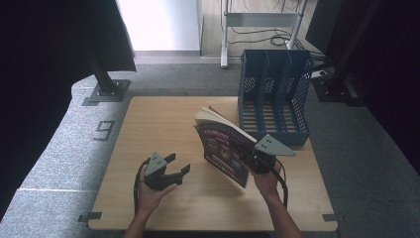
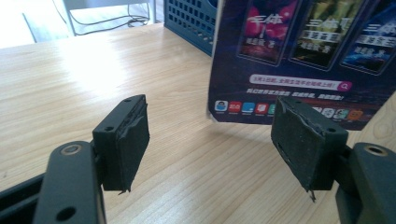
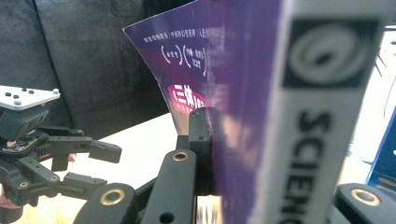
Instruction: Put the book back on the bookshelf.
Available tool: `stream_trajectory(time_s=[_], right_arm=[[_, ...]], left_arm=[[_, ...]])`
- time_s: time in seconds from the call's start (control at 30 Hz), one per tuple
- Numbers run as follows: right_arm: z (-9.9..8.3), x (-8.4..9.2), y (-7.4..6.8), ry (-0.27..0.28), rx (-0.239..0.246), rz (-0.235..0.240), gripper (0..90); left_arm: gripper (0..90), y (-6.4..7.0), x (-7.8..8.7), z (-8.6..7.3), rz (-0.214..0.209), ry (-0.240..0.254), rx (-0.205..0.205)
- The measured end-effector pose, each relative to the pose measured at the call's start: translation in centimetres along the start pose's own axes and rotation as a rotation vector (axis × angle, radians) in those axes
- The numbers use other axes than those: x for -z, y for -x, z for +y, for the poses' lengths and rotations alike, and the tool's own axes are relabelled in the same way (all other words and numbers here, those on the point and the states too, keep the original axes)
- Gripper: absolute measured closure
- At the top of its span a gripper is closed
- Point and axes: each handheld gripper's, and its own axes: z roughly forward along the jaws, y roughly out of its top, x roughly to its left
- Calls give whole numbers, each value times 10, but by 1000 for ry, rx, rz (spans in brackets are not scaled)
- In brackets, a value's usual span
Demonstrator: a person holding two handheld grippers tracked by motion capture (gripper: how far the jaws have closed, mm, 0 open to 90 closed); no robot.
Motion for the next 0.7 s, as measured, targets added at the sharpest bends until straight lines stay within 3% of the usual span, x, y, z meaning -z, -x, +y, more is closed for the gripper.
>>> stream_trajectory(time_s=[0.7], right_arm=[[14, 4, 7, 22, 1, -32, 818]], left_arm=[[281, -5, 5, -3, -11, 6, 37]])
